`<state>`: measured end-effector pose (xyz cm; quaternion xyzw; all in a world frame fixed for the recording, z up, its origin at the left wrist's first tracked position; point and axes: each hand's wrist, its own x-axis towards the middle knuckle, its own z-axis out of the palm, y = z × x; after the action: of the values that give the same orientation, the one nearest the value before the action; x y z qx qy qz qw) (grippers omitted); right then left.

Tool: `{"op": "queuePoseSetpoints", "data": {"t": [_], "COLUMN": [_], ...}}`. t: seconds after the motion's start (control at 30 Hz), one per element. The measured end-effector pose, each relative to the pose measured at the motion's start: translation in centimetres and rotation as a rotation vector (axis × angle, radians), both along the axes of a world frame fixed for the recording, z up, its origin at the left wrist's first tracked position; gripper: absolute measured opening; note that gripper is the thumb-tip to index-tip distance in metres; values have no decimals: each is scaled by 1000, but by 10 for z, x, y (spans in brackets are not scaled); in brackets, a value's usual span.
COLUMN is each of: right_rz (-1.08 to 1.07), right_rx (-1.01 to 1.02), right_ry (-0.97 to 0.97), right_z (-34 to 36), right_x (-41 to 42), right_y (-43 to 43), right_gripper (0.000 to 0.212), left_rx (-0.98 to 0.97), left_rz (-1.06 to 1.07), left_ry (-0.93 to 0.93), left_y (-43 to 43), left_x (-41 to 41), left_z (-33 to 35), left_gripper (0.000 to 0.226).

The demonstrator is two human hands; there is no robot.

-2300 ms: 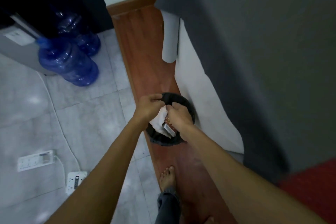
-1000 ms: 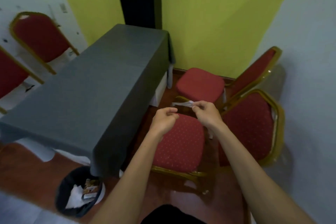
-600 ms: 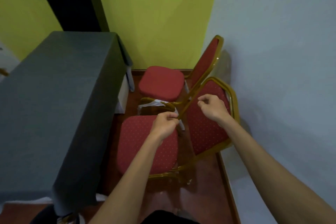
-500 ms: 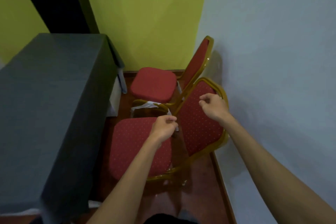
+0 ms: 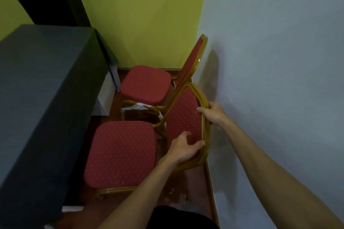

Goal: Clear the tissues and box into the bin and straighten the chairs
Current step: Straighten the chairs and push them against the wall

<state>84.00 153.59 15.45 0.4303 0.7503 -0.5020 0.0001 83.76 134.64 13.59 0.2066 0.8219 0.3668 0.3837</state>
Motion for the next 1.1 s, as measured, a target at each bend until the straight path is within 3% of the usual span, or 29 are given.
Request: {"op": "queuePoseSetpoints", "data": {"t": [0.13,0.2,0.5,0.73,0.93,1.1], "right_rz": [103,122,169,256,344,372], "right_rx": [-271,-328,-380,-365,-420,-425], "right_ry": [-15,-26,73,111,110,113], "right_z": [-10,-12,-28,-35,-33,-30], "right_x": [-13,-21,-34,-56,-70,-74], "right_y": [28,32,11,-48,-97,-123], "right_gripper": [20,22,15,7,21,12], "left_rx": [-66,-61,-76,-112,-135,-145], "left_rz": [22,100,368,535,645,672], "left_ry": [-2,-13,-77,8,32,49], "left_y": [37,48,60,8,-38,-62], "left_x": [34,38,43,33,25,22], "left_z": [-13,-19,-20,-17,-14,-11], "left_gripper": [112,115,101,95,91,90]}}
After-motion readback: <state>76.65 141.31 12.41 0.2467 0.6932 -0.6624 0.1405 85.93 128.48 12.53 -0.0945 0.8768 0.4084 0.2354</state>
